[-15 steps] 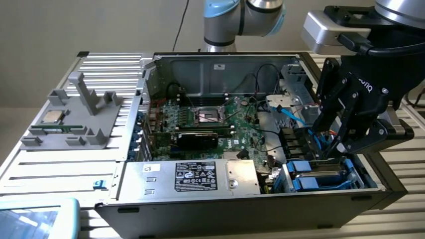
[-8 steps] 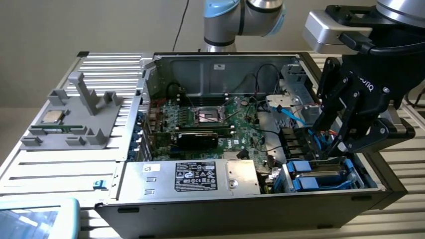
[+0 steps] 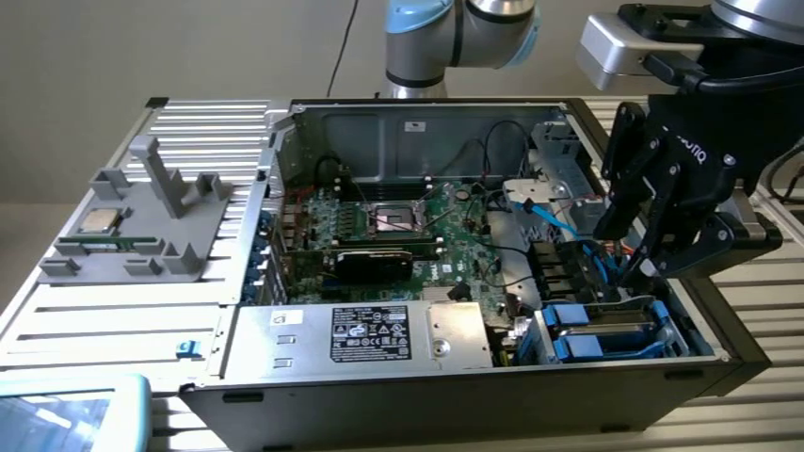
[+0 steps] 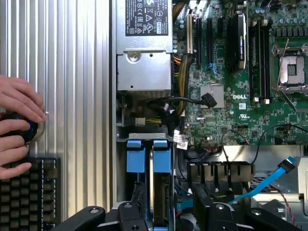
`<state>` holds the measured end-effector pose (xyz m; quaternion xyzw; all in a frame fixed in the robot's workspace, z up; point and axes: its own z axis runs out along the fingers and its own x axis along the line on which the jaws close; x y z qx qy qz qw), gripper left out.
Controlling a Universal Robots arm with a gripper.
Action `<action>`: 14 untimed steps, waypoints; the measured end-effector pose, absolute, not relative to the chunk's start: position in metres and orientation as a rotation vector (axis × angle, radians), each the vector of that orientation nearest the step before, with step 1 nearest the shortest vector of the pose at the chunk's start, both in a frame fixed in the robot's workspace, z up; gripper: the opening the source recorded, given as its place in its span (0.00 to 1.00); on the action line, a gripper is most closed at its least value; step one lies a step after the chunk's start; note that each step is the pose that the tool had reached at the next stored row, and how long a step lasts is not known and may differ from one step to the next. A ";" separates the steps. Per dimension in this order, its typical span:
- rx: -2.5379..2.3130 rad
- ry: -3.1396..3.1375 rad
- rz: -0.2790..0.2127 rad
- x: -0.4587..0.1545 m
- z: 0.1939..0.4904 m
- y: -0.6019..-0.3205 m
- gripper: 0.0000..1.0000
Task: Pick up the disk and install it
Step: 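Insert the first disk wire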
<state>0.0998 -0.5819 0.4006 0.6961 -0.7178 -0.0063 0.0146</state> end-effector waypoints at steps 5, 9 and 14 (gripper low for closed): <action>2.163 -2.237 -0.020 0.104 0.401 -0.575 0.52; 2.158 -2.243 -0.020 0.108 0.400 -0.571 0.53; 2.150 -2.250 -0.020 0.119 0.399 -0.569 0.60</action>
